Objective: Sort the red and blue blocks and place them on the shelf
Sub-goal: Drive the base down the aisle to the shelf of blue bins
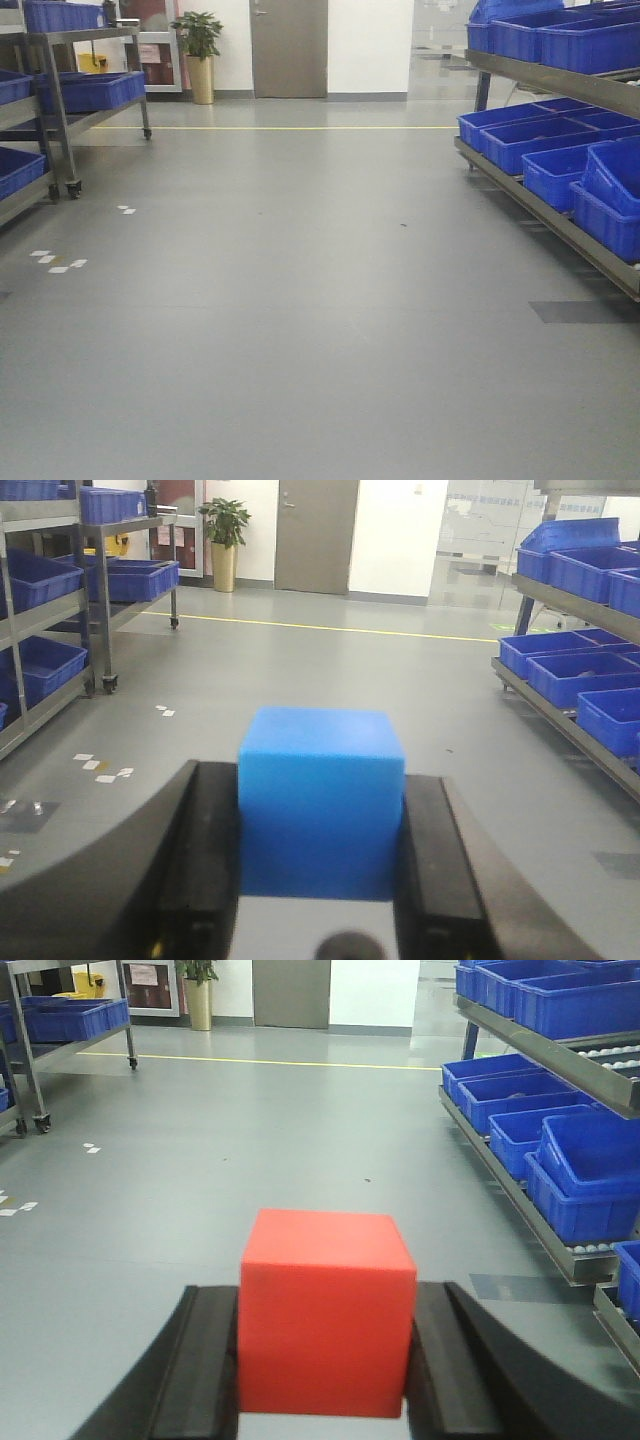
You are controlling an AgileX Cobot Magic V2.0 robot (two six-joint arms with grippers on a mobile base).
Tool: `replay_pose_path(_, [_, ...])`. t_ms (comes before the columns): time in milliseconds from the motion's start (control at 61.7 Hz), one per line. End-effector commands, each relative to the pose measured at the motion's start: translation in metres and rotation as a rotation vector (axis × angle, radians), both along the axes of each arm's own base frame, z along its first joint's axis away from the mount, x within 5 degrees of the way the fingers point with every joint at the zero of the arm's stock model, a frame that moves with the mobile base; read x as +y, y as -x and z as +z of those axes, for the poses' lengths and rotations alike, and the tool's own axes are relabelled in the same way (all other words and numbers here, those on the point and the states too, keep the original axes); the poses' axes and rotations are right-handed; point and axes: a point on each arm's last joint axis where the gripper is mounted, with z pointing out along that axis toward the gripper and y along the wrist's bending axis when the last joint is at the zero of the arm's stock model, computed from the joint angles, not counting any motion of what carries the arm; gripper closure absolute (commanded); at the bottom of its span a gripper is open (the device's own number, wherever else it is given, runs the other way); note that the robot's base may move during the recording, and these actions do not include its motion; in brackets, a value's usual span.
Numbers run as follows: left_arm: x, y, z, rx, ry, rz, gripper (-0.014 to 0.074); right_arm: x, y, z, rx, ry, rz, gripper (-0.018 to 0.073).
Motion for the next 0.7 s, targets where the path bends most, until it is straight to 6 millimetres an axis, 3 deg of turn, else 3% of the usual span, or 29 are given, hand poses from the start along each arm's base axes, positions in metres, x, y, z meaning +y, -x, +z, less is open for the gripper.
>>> replay_pose_path(0, [0.0017,0.0012,0.0182,-0.115,0.006,0.018,0.0472,-0.0006,0.0004,0.0171,-0.109,0.004,-0.007,0.0514])
replay_pose_path(680, [0.0017,0.0012,0.0182,-0.115,0.006,0.018,0.0472,-0.0006,0.0004,0.0171,-0.109,0.004,-0.007,0.0514])
